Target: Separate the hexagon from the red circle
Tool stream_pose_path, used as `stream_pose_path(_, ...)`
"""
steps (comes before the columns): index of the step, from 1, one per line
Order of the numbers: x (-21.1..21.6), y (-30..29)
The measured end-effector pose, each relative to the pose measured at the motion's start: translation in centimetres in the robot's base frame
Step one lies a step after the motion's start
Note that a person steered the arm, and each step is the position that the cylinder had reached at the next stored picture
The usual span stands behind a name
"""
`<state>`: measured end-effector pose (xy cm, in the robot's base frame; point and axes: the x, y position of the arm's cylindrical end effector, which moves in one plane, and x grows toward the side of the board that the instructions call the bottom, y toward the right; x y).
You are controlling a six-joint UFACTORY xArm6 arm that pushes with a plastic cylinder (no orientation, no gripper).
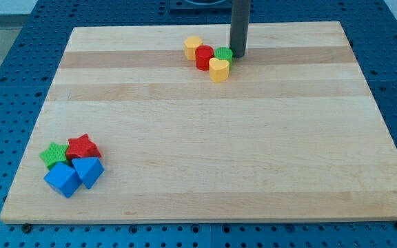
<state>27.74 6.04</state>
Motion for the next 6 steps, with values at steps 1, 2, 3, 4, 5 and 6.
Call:
stream_pose_path(1,-2.1,0.0)
stream_pose_path(2,-2.1,0.0)
stream_pose_path(3,-2.1,-3.7)
stream_pose_path(4,-2.1,-5.7)
stream_pose_path(5,-2.1,-6.8)
stream_pose_path(6,-2.1,-10.3)
